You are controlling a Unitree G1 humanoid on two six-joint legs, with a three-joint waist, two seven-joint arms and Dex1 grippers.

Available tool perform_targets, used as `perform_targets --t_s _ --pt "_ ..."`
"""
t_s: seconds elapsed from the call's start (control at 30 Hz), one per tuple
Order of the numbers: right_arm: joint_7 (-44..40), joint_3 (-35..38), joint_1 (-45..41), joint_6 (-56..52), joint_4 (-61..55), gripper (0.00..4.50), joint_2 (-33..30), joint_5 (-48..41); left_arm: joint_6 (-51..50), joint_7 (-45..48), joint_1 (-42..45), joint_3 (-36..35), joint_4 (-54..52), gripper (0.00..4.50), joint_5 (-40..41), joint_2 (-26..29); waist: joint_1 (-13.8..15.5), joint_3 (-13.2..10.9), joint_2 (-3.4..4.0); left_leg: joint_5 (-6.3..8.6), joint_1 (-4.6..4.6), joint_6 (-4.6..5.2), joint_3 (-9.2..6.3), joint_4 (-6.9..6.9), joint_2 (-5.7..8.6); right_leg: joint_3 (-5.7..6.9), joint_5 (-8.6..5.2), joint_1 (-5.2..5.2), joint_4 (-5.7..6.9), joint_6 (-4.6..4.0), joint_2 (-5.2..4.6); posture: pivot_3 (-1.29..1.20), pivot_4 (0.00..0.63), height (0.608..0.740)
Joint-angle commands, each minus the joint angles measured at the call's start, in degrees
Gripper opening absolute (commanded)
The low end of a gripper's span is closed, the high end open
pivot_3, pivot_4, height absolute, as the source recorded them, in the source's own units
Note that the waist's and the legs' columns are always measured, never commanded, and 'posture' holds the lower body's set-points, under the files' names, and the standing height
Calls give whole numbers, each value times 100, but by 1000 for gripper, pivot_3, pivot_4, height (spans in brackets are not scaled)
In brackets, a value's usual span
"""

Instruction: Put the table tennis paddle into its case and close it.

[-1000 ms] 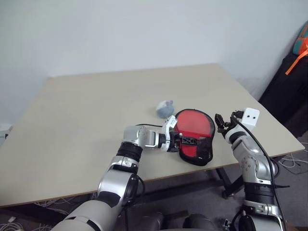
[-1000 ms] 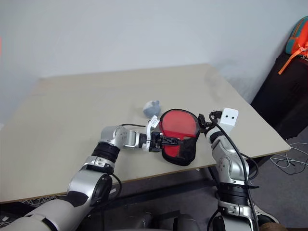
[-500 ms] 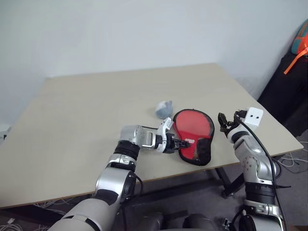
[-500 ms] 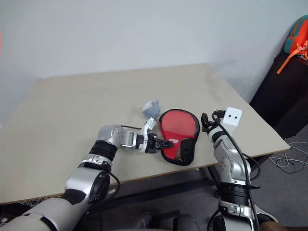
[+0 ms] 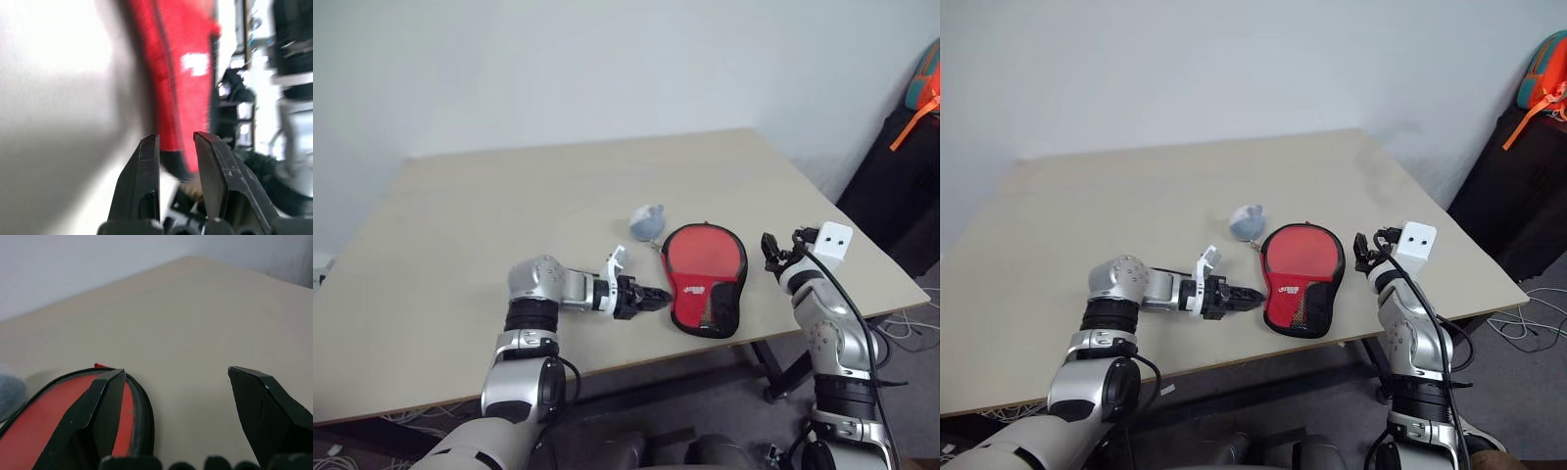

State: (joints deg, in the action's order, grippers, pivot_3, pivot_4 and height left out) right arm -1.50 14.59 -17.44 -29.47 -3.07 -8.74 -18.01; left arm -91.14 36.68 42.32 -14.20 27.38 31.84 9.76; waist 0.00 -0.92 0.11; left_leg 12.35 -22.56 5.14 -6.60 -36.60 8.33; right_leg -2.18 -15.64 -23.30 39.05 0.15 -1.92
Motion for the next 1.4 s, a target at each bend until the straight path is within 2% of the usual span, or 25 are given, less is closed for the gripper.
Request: perform_targets --t_s 0.03,0.17,0.37,0.47,0.7,1.07,1.4 --pt "-28 26 -99 39 -287 3662 -91 -8 -136 -160 -185 139 -436 1148 638 119 -1 1 1 0 1 0 0 1 0 -1 0 0 0 0 0 0 0 740" --pt "-11 26 -123 56 -223 3662 -75 -13 -131 -614 -12 -196 -153 1148 485 -204 30 0 1 -1 2 -2 0 -1 0 1 0 3 0 0 1 0 0 740" --pt "28 -32 -89 62 -219 3662 -30 31 455 -794 122 98 -119 1148 265 -448 23 0 1 -1 2 -3 0 0 0 0 0 2 0 0 0 0 0 740" --pt "38 -48 -56 63 -234 3662 -38 64 720 -935 318 130 201 2011 119 -542 23 0 1 -1 1 -4 0 3 -1 0 0 -1 0 0 1 0 0 740" --pt "60 8 49 22 -369 3662 -94 48 473 -781 430 364 156 4478 134 -297 20 1 1 -1 2 -4 2 1 -1 0 0 1 0 0 1 0 0 740" --pt "128 -2 168 -6 -472 3662 -58 37 681 -439 719 537 641 4478 65 106 18 0 1 -1 2 -5 2 3 0 -1 0 0 0 0 1 0 0 740" --pt "140 5 136 -66 -487 3662 -73 33 964 -532 771 877 1051 4478 -33 -876 77 0 1 -1 2 -4 2 -2 1 0 0 5 -2 0 -2 0 0 740"
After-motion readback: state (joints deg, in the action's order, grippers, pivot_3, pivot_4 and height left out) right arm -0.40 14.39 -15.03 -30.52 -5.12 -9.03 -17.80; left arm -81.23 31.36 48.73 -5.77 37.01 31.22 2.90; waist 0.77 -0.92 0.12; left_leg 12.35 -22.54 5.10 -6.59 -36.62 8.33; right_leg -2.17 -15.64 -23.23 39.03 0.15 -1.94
